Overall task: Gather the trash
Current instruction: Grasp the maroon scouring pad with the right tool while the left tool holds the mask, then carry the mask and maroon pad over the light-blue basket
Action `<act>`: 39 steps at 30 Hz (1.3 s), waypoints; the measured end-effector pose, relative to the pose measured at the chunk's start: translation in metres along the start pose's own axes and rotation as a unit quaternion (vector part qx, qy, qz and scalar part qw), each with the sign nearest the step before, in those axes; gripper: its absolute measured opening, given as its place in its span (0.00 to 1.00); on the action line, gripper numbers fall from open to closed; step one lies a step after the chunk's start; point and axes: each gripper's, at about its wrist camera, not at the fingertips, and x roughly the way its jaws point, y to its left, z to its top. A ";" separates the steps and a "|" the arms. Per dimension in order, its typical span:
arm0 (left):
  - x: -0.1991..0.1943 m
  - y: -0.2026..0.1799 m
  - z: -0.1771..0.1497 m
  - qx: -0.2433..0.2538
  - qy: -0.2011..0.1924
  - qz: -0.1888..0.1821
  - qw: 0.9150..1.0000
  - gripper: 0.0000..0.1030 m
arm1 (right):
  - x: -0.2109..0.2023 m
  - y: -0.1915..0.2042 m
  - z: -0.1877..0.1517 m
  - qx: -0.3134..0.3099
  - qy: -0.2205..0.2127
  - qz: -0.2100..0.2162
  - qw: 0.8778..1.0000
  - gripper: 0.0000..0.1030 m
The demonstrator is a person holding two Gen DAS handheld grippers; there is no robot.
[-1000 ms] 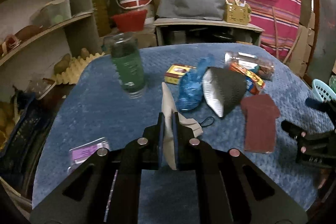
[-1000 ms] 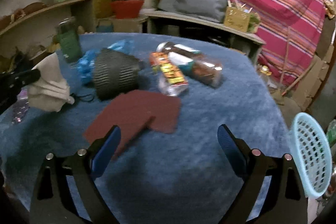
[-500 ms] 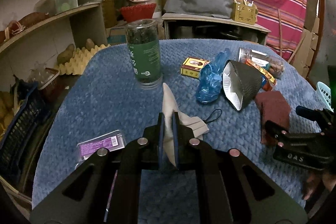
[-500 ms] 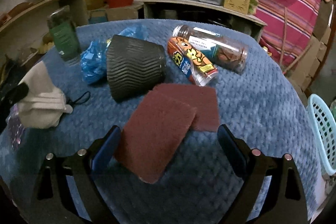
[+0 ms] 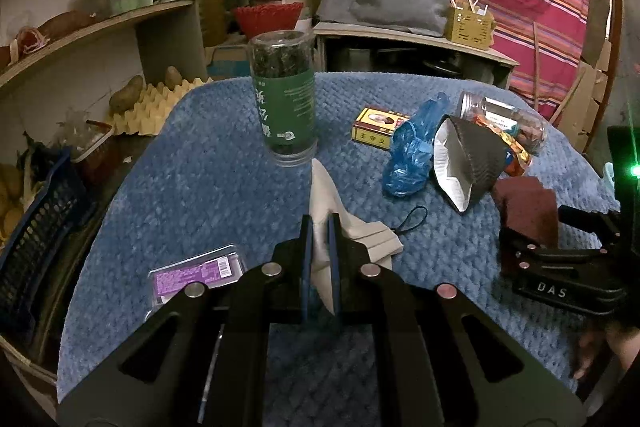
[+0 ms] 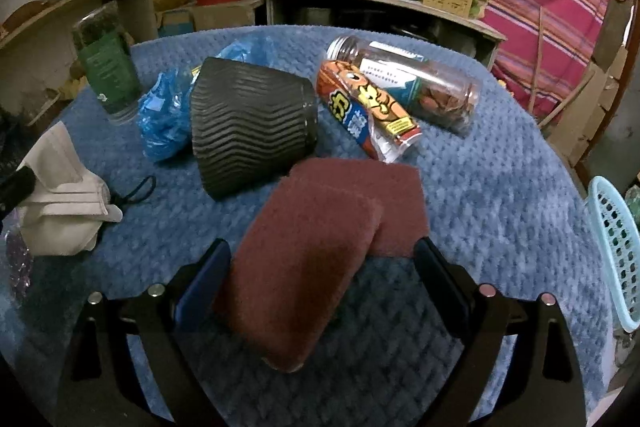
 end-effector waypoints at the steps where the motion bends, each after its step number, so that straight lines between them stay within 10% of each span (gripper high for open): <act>1: 0.000 0.000 0.000 0.000 0.000 0.000 1.000 0.06 | 0.001 0.000 0.000 -0.001 0.000 0.006 1.000 0.79; 6: 0.000 0.000 0.000 -0.001 0.000 0.000 1.000 0.06 | -0.003 0.005 -0.002 -0.020 -0.001 0.030 0.999 0.58; 24: -0.022 -0.028 0.019 0.001 -0.037 -0.021 0.999 0.06 | -0.025 -0.051 0.005 0.012 -0.041 0.085 0.995 0.57; 39: -0.059 -0.110 0.046 0.044 -0.085 -0.078 0.992 0.06 | -0.052 -0.162 0.011 0.033 -0.072 0.053 0.995 0.57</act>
